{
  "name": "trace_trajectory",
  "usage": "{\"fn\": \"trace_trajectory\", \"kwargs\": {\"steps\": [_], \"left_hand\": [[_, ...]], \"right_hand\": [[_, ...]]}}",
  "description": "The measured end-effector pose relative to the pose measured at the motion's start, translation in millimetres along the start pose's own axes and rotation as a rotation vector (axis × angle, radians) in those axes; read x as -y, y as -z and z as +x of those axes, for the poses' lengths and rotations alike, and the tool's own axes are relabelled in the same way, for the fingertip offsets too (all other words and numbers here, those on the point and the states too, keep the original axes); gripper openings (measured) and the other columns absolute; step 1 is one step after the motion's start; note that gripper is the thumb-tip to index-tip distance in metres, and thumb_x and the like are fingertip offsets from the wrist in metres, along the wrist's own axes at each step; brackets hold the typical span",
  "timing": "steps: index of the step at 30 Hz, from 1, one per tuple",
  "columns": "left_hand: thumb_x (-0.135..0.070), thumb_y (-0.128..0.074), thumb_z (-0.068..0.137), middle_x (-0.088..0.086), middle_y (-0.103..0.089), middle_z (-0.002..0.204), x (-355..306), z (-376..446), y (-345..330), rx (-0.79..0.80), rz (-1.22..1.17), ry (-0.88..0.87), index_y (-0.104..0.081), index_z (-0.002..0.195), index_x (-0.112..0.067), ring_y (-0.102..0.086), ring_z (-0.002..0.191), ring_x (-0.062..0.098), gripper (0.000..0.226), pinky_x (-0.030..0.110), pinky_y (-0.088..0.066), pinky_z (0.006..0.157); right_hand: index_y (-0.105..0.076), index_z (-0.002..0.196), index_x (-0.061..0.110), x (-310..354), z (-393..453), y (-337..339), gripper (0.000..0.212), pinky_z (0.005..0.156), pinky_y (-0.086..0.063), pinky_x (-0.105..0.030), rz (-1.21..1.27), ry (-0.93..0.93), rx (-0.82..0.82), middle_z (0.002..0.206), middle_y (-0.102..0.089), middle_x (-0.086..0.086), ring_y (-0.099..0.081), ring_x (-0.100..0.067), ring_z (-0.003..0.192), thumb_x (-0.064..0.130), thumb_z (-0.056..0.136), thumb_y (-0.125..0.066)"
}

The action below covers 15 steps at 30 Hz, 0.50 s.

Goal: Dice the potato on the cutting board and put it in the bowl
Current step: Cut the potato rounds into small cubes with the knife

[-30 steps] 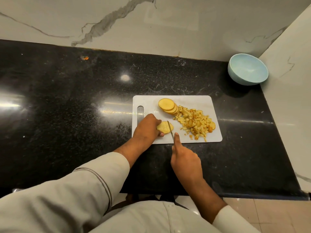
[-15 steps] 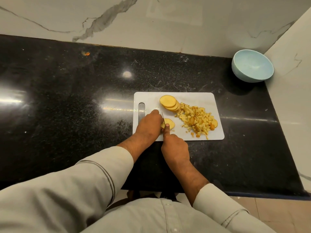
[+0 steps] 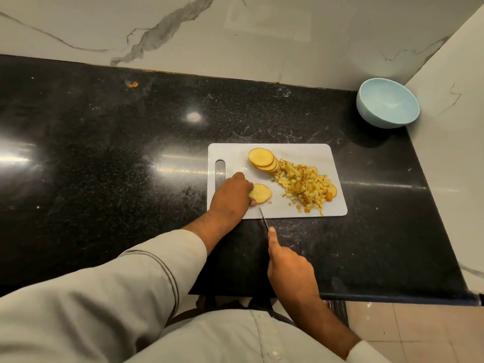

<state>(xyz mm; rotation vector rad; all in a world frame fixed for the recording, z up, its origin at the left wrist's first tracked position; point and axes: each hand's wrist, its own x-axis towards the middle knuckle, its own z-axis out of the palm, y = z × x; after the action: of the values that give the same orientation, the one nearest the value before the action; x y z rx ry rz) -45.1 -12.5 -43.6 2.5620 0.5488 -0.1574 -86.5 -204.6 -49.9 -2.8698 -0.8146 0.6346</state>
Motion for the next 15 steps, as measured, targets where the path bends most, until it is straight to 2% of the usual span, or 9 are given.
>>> {"fn": "trace_trajectory", "kwargs": {"steps": [2,4,7,11,15], "left_hand": [[-0.026,-0.064,0.09,0.011,-0.053,0.113,6,-1,1,0.018,-0.041,0.012,-0.061,0.121,-0.006,-0.054,0.105,0.029,0.037,0.036,-0.046,0.085],[-0.026,-0.069,0.086,0.01,-0.056,0.11,9,-2,-1,0.009,-0.088,0.042,-0.064,0.117,-0.007,-0.056,0.103,0.028,0.037,0.038,-0.048,0.087],[-0.023,-0.069,0.086,0.008,-0.059,0.105,9,-5,-4,-0.024,-0.104,0.063,-0.068,0.108,-0.006,-0.059,0.097,0.025,0.028,0.041,-0.05,0.084],[-0.02,-0.068,0.087,0.002,-0.059,0.093,9,-7,-5,-0.068,-0.159,0.096,-0.069,0.093,-0.006,-0.06,0.085,0.02,0.015,0.036,-0.052,0.074],[-0.018,-0.066,0.088,0.0,-0.051,0.09,7,-6,-2,-0.047,-0.112,0.061,-0.066,0.08,-0.006,-0.055,0.079,0.018,0.014,0.03,-0.044,0.065]], "right_hand": [[0.007,0.153,0.027,1,0,4,0.066,0.063,-0.05,-0.032,0.004,-0.001,-0.064,0.089,-0.058,0.002,-0.06,-0.016,0.073,0.022,0.101,-0.034],[0.01,0.152,0.027,9,8,9,0.07,0.058,-0.049,-0.032,0.009,0.013,-0.114,0.08,-0.052,0.003,-0.058,-0.015,0.066,0.021,0.1,-0.036],[0.002,0.153,0.025,22,31,14,0.07,0.055,-0.042,-0.035,-0.016,0.034,-0.119,0.084,-0.056,-0.003,-0.061,-0.023,0.071,0.016,0.097,-0.037],[-0.003,0.154,0.023,33,56,19,0.068,0.055,-0.035,-0.035,-0.045,0.029,-0.085,0.09,-0.059,-0.007,-0.061,-0.027,0.077,0.015,0.096,-0.037],[-0.003,0.154,0.022,38,67,16,0.068,0.057,-0.034,-0.035,-0.021,0.035,-0.064,0.093,-0.058,-0.008,-0.061,-0.027,0.081,0.016,0.095,-0.036]]}}
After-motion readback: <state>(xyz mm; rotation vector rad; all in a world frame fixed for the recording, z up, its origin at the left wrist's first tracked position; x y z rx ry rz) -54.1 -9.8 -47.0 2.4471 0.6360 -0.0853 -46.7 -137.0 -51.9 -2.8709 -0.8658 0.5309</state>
